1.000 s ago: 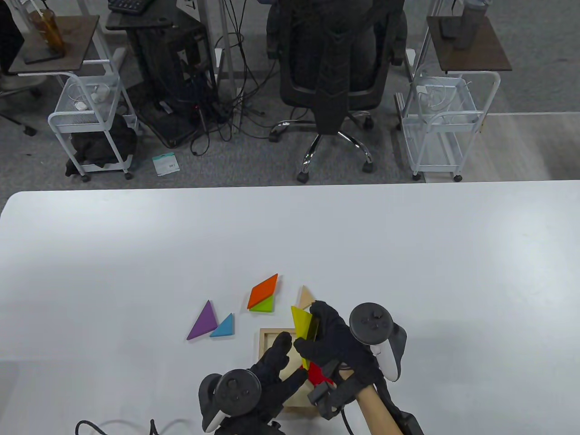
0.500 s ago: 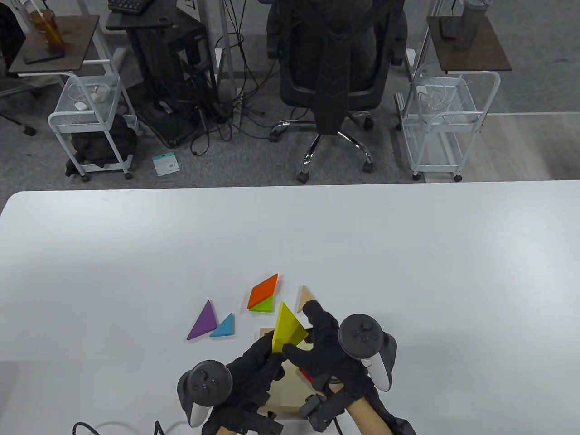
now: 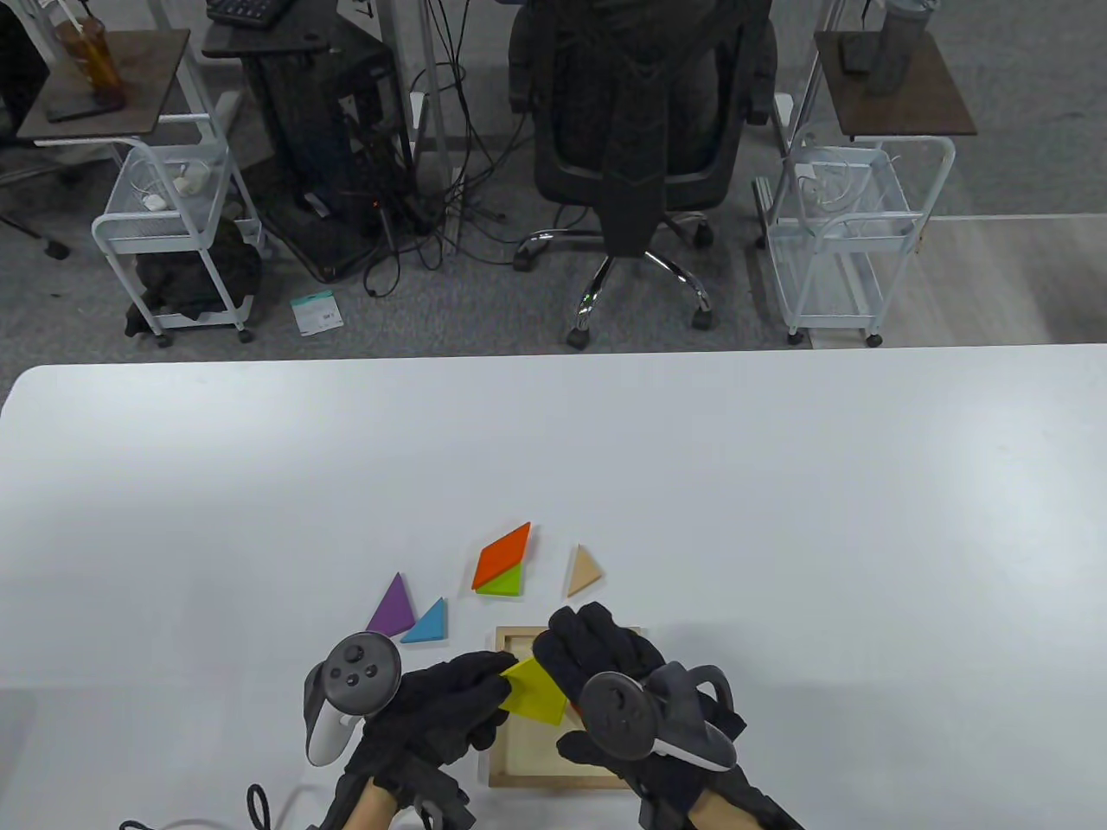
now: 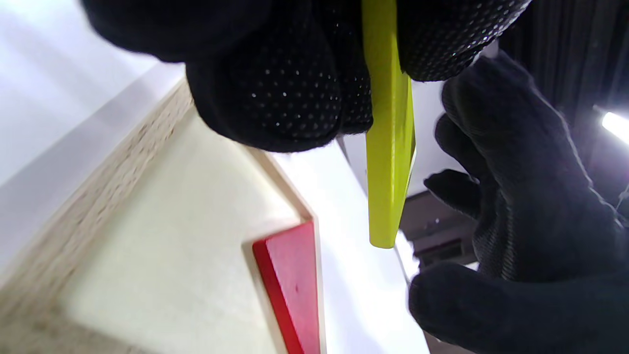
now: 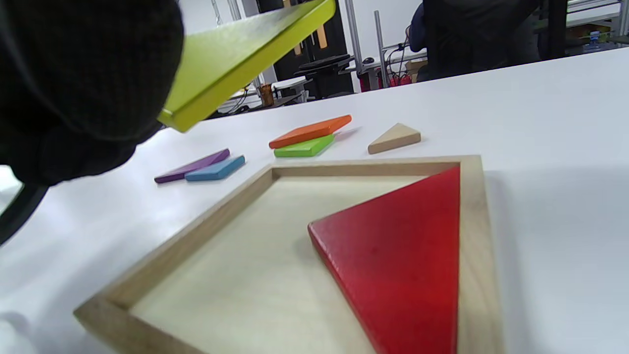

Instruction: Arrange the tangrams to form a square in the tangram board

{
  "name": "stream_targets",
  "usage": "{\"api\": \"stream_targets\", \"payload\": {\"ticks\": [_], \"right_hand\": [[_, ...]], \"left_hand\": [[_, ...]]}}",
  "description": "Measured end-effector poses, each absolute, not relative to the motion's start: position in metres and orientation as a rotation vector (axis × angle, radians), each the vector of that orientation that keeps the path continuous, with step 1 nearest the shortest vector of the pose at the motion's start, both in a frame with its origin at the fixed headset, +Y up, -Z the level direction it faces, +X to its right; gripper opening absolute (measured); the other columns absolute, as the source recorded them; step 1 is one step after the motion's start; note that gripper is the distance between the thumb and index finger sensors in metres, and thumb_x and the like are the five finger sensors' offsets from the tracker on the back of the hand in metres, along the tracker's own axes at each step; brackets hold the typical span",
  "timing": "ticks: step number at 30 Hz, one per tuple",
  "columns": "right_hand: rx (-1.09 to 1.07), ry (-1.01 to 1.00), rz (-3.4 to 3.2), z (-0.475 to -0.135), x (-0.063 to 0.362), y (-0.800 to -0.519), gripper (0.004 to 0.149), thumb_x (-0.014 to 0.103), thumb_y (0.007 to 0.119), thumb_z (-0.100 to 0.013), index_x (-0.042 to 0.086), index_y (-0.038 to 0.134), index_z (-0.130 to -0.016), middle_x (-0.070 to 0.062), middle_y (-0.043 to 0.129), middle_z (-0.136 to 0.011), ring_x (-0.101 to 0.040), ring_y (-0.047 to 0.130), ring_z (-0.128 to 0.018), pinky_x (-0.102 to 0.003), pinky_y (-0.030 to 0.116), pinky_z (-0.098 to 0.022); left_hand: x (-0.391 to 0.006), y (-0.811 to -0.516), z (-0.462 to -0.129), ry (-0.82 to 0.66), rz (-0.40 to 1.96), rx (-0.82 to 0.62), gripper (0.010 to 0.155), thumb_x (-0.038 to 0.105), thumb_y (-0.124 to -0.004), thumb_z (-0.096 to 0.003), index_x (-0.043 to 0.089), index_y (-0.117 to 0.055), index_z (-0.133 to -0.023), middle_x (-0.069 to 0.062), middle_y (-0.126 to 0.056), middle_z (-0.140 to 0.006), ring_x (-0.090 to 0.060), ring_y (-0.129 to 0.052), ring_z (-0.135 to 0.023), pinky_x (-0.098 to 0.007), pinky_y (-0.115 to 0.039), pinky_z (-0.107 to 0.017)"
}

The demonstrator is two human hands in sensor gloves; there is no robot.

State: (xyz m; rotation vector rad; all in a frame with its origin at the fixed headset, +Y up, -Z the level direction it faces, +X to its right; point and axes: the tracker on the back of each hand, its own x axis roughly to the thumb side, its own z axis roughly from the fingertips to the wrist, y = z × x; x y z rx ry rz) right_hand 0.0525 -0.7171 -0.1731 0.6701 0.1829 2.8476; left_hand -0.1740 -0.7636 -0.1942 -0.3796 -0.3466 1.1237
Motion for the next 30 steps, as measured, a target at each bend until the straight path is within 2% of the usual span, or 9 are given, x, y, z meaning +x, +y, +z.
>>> {"api": "stream_targets", "payload": {"ticks": [9,15,20,21,23,25,27,30], "right_hand": [[0.722,0.223,2.885,-0.171,0.041,-0.725,0.093,0.052,0.089,-0.029,0.039,0.033,-0.102,0.006,0.036,-0.111,-0.023,0.038,-0.102,-0.034,0.047,-0.073],[0.75,0.189,2.93,-0.167,0.029,-0.725,0.096,0.057,0.088,-0.026,0.032,0.037,-0.103,0.0,0.043,-0.109,-0.029,0.048,-0.098,-0.037,0.052,-0.07],[0.691,0.089,2.957,-0.167,0.023,-0.716,0.097,0.059,0.086,-0.024,0.031,0.036,-0.103,0.001,0.043,-0.109,-0.028,0.049,-0.099,-0.037,0.053,-0.069],[0.666,0.083,2.949,-0.169,0.023,-0.712,0.097,0.058,0.086,-0.024,0.032,0.036,-0.103,0.002,0.042,-0.109,-0.028,0.047,-0.099,-0.038,0.052,-0.07],[0.582,0.057,2.935,-0.176,0.025,-0.705,0.097,0.059,0.086,-0.024,0.034,0.035,-0.103,0.004,0.04,-0.11,-0.026,0.046,-0.1,-0.037,0.051,-0.071],[0.471,0.098,2.906,-0.188,0.028,-0.701,0.097,0.058,0.087,-0.025,0.034,0.033,-0.103,0.004,0.039,-0.11,-0.026,0.045,-0.101,-0.037,0.05,-0.072],[0.386,0.142,2.919,-0.2,0.03,-0.703,0.097,0.057,0.087,-0.026,0.035,0.032,-0.103,0.005,0.037,-0.111,-0.025,0.042,-0.102,-0.037,0.049,-0.072],[0.298,0.229,3.003,-0.215,0.028,-0.717,0.097,0.057,0.087,-0.027,0.036,0.031,-0.103,0.006,0.035,-0.111,-0.024,0.041,-0.102,-0.037,0.048,-0.073]], "left_hand": [[-0.173,-0.769,-0.198,-0.386,1.132,-0.472,0.05,0.041,-0.075,-0.0535,0.006,-0.083,-0.089,-0.009,-0.1,-0.055,-0.023,-0.103,-0.027,-0.024,-0.09,-0.015],[-0.175,-0.768,-0.198,-0.409,1.151,-0.486,0.051,0.04,-0.075,-0.0535,0.003,-0.084,-0.087,-0.01,-0.1,-0.052,-0.02,-0.103,-0.023,-0.022,-0.09,-0.014],[-0.181,-0.761,-0.197,-0.404,1.213,-0.417,0.052,0.042,-0.075,-0.0538,0.004,-0.083,-0.088,-0.009,-0.099,-0.054,-0.022,-0.103,-0.026,-0.023,-0.091,-0.016],[-0.183,-0.759,-0.196,-0.405,1.225,-0.403,0.053,0.043,-0.074,-0.0542,0.005,-0.081,-0.09,-0.009,-0.098,-0.057,-0.022,-0.103,-0.03,-0.024,-0.091,-0.018],[-0.188,-0.753,-0.194,-0.411,1.259,-0.344,0.061,0.048,-0.072,-0.0548,0.007,-0.069,-0.1,-0.013,-0.092,-0.071,-0.028,-0.101,-0.044,-0.03,-0.091,-0.03],[-0.194,-0.745,-0.191,-0.372,1.257,-0.226,0.069,0.05,-0.072,-0.0544,0.008,-0.057,-0.107,-0.021,-0.077,-0.094,-0.039,-0.093,-0.071,-0.046,-0.086,-0.051],[-0.199,-0.74,-0.188,-0.346,1.151,-0.114,0.074,0.051,-0.071,-0.0546,0.01,-0.046,-0.111,-0.023,-0.057,-0.111,-0.051,-0.072,-0.094,-0.06,-0.074,-0.062],[-0.201,-0.734,-0.184,-0.309,0.809,-0.006,0.078,0.055,-0.066,-0.0556,0.013,-0.034,-0.113,-0.022,-0.035,-0.118,-0.056,-0.038,-0.105,-0.072,-0.051,-0.069]]}}
